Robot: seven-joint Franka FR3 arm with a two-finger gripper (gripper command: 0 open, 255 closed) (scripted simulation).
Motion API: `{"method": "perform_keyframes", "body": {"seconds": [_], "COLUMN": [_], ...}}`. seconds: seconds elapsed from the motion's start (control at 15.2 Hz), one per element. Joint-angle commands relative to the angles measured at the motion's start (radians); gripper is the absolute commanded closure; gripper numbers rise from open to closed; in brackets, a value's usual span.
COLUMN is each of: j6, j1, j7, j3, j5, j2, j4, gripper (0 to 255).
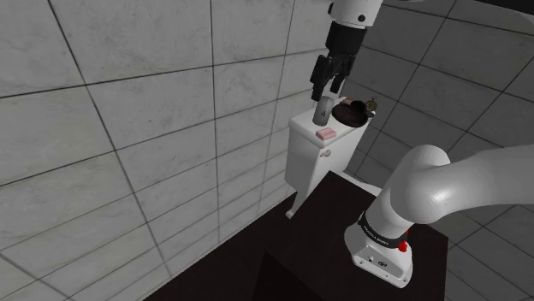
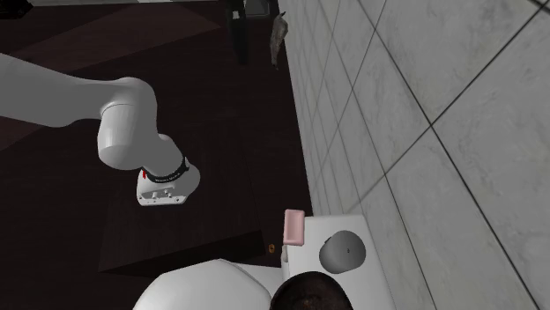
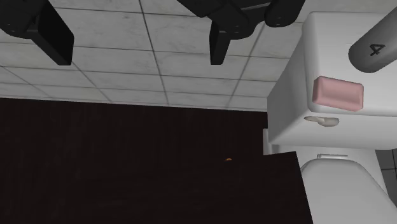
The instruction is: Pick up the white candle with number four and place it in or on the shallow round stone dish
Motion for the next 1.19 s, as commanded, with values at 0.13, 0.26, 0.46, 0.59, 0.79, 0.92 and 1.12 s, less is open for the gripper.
{"method": "perform_keyframes", "body": {"seconds": [0.13,0.26,0.46,0.59,0.79,0.92,1.12], "j6": [0.019,0.039,0.074,0.1,0.144,0.176,0.228], "j1": [-0.001,-0.003,-0.01,-0.014,-0.018,-0.018,-0.011], "j7": [-0.08,-0.16,-0.282,-0.363,-0.484,-0.565,-0.687], "j3": [-0.052,-0.107,-0.192,-0.251,-0.343,-0.406,-0.503], "j5": [-0.033,-0.068,-0.123,-0.161,-0.216,-0.25,-0.293], "j2": [-0.031,-0.054,-0.074,-0.077,-0.064,-0.045,0.001], "j4": [-0.044,-0.081,-0.125,-0.145,-0.162,-0.165,-0.155], "gripper": [0,0,0,0,0,0,0]}}
